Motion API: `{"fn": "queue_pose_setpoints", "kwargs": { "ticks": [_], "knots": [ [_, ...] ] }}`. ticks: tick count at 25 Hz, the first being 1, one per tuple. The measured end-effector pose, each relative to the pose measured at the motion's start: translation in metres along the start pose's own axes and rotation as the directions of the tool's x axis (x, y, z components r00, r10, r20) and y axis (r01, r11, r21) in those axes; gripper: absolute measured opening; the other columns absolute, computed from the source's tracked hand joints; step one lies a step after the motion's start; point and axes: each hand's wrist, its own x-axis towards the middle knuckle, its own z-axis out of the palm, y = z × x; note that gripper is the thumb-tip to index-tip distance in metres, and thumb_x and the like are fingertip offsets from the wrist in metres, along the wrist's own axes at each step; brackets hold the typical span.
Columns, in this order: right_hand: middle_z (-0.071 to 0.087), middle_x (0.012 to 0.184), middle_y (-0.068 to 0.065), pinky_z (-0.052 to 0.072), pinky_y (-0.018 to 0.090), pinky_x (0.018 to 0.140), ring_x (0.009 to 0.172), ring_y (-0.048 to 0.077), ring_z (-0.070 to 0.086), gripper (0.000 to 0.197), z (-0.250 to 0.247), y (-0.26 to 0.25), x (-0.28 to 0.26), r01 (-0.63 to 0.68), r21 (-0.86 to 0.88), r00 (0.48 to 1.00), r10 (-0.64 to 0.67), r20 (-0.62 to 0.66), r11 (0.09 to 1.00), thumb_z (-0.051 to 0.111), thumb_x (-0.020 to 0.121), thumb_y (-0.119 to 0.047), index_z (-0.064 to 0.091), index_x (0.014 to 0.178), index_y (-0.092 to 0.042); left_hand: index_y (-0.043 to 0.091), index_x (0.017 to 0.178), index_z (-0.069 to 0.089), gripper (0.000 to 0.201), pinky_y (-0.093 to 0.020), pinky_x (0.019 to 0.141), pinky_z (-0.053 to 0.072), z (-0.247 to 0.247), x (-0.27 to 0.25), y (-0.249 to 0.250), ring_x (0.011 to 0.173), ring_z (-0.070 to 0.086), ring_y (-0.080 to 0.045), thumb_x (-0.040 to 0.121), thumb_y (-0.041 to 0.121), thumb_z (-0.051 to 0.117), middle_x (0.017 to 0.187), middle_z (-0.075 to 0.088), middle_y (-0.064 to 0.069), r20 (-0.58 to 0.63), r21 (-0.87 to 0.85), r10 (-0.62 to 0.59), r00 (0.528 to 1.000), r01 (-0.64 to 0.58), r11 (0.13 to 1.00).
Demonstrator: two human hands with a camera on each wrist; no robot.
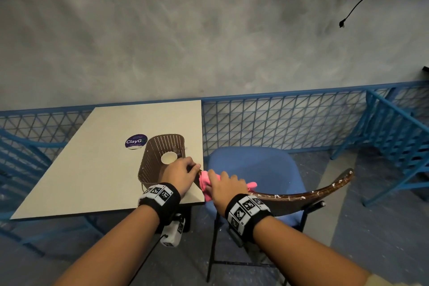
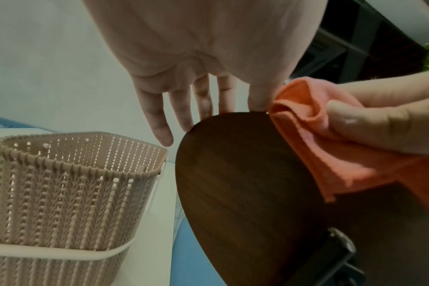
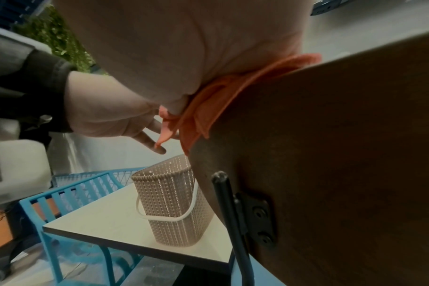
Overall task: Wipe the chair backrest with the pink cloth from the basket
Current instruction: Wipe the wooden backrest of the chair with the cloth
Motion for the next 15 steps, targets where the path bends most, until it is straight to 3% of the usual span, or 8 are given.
{"fn": "queue_pose_setpoints", "kwargs": {
  "ticks": [5,11,15],
  "knots": [
    [0.055,0.127,0.008,0.042,0.050,0.089,0.111,0.037,0.054,0.045,0.008,0.016,-0.017,-0.024,0.012,0.997,0.024,-0.069,1.000,0.026,0.103,-0.051,0.025,0.145,-0.032,0.021,0.096,0.066,0.032,-0.034,0.085,0.049,0.008,-0.012,-0.006,0.093,0.062,-0.020,0.088,0.052,0.064,0.102,0.066,0.000,-0.036,-0.121,0.035,0.999,-0.040,0.992],
    [0.060,0.121,0.005,0.042,0.051,0.090,0.103,0.037,0.056,0.049,0.015,0.024,-0.039,-0.124,-0.088,0.982,0.110,-0.152,0.988,0.015,0.098,-0.056,0.030,0.140,-0.036,0.021,0.104,0.065,0.036,-0.030,0.083,0.045,0.003,-0.014,-0.004,0.095,0.061,-0.019,0.090,0.054,0.061,0.108,0.063,0.003,0.005,-0.101,0.043,0.999,-0.042,0.994],
    [0.053,0.124,0.015,0.033,0.057,0.093,0.106,0.039,0.052,0.058,0.015,-0.012,-0.023,-0.125,-0.090,0.985,0.113,-0.133,0.988,0.022,0.098,-0.062,0.006,0.152,-0.047,0.018,0.103,0.064,0.032,-0.030,0.077,0.042,0.003,-0.017,0.000,0.094,0.063,-0.024,0.093,0.048,0.058,0.107,0.062,0.000,0.000,-0.082,0.045,0.999,-0.045,0.996]
  ]
}}
